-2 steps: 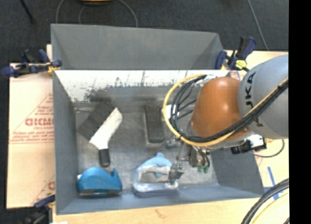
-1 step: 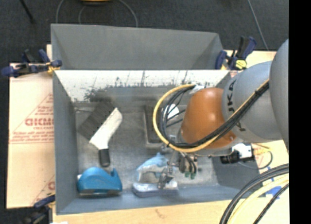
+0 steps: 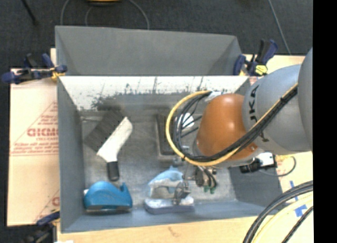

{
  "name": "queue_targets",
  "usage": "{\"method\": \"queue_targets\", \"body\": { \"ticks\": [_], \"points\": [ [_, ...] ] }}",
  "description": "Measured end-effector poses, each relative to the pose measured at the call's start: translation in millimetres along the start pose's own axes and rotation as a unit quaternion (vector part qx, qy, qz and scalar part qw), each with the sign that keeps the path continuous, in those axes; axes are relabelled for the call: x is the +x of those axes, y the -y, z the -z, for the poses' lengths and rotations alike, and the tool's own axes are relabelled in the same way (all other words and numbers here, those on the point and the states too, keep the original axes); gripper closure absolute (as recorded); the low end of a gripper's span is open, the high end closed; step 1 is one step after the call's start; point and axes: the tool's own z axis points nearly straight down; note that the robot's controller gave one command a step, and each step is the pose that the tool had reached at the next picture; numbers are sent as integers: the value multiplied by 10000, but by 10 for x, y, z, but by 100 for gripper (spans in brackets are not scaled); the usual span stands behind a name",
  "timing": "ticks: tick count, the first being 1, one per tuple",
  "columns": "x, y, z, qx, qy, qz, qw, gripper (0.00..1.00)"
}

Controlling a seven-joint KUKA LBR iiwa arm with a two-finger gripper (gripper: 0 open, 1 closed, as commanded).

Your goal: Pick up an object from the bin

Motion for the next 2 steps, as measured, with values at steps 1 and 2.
{"method": "queue_targets", "body": {
  "ticks": [1,2],
  "points": [
    [-40,-47,-463,-23,67,-415,9991,0],
    [5,-25,-479,-22,-5,-250,9997,100]
  ]
}}
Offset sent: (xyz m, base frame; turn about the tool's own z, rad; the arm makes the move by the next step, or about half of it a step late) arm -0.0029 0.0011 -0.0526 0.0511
